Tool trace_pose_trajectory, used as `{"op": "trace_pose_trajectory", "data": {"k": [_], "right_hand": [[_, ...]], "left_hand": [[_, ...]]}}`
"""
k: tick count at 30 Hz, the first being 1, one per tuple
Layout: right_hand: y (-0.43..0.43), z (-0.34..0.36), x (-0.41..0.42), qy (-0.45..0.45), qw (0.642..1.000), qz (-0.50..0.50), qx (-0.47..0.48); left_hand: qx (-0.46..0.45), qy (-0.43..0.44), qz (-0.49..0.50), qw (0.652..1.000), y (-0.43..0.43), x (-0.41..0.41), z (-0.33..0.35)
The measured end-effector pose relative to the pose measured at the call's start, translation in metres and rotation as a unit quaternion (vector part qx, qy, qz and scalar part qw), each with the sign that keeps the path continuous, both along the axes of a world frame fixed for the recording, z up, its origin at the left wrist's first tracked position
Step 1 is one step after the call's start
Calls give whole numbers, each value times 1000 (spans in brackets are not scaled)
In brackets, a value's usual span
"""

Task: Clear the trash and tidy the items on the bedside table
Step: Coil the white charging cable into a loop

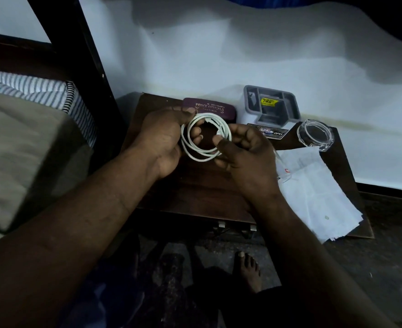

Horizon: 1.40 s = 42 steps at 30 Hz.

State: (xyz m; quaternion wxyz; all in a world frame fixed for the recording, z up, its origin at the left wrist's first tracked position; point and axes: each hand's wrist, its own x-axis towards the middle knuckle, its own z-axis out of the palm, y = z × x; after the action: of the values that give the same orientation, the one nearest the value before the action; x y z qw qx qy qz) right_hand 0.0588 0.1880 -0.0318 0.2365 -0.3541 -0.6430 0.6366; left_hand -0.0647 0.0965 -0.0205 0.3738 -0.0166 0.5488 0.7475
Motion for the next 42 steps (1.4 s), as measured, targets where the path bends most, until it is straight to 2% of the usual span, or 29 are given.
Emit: {"op": "trace_pose_trajectory", "data": {"k": [5,12,18,29,34,42], "right_hand": [[-3,0,-6,-1,1000,4,3],[-9,0,-11,18,998,24,-62],[-10,1,-13,50,989,28,-137],[-9,-1,-15,38,996,2,-84],[-12,-1,-15,43,997,7,-62],[-14,2,-15,32,999,-6,-7]], "left_hand": [[-11,0,9,1000,-2,-3,-1],[-15,37,0,999,-6,-9,0],[-30,33,20,999,-8,-12,3],[-16,49,-17,999,-6,-9,-1],[-56,114,8,992,1,-4,-7],[-33,133,58,989,4,-3,-9]]}}
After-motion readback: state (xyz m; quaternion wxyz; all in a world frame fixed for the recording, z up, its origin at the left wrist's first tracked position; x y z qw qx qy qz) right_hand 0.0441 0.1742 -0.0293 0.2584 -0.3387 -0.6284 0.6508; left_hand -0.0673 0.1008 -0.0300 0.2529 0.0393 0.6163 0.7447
